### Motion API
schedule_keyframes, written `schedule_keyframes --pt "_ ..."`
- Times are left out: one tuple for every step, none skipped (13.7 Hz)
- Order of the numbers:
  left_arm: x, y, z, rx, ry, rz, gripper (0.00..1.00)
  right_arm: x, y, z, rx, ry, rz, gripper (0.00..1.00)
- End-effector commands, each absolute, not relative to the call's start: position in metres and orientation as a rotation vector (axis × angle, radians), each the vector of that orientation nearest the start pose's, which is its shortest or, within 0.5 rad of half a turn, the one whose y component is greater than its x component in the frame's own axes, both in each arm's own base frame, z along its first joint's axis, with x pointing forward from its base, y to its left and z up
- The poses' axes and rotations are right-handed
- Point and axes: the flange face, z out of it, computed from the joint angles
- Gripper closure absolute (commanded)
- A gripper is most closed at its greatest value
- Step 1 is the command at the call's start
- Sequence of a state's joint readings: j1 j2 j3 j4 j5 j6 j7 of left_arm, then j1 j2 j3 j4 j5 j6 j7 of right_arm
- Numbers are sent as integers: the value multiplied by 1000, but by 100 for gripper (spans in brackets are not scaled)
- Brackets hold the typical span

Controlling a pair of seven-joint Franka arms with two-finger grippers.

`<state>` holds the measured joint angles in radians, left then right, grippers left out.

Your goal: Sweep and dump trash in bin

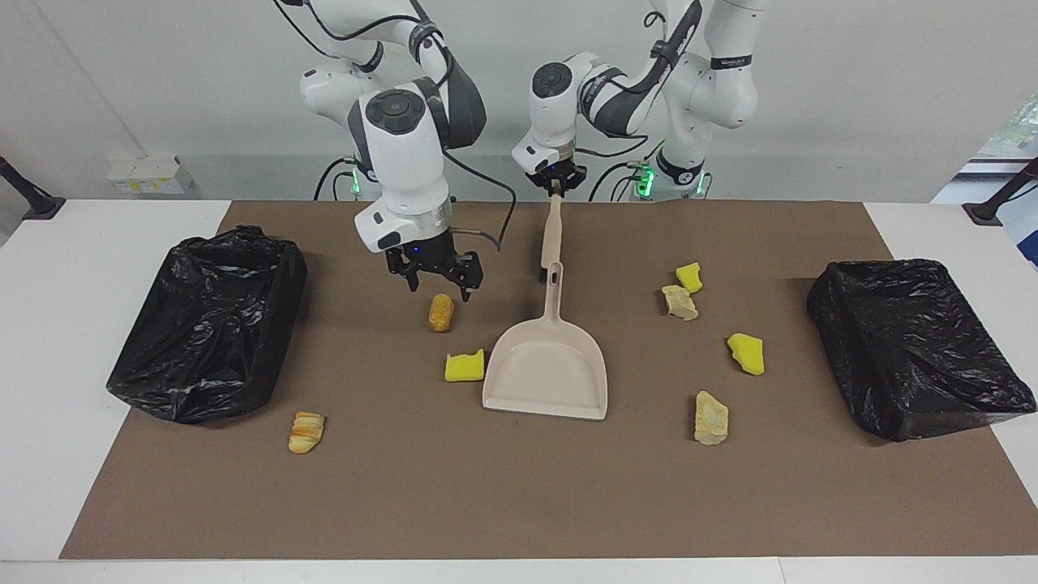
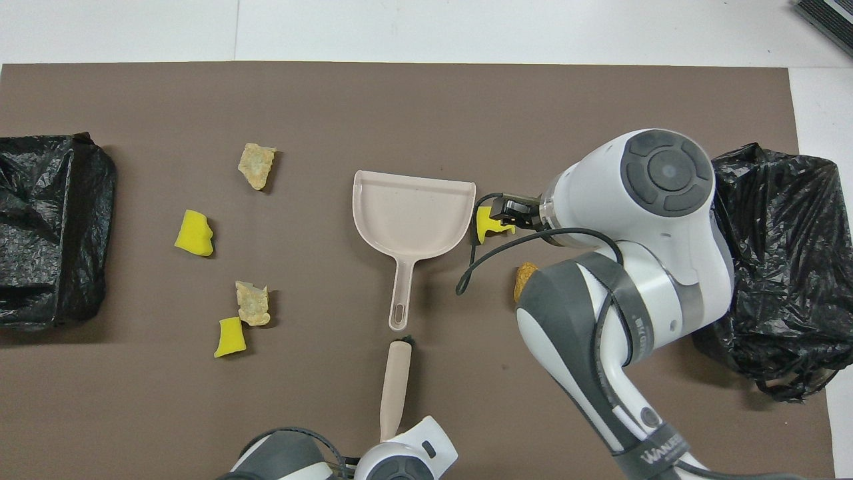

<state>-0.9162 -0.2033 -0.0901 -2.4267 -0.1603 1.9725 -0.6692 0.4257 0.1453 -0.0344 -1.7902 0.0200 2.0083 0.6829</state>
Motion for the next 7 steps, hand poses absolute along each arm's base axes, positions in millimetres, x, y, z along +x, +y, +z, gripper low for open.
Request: schedule_keyframes --pt "248 -323 407 -2985 447 422 100 554 262 459 -3020 522 -92 0" --pt "256 -307 420 -2984 471 413 100 551 267 456 -3016 532 -98 0" --pt "269 -285 433 -2984 474 391 100 548 271 452 -3012 535 -102 0" --pt "284 -262 441 -2969 514 365 100 544 278 446 -3010 530 -110 0" --pt "304 -241 446 -2956 574 341 100 541 285 442 -3008 522 -129 0" --pt "325 -220 448 -2953 597 325 100 536 293 438 -3011 493 -152 0" --pt "344 -198 444 -2952 618 321 100 534 301 431 -3017 467 -167 0"
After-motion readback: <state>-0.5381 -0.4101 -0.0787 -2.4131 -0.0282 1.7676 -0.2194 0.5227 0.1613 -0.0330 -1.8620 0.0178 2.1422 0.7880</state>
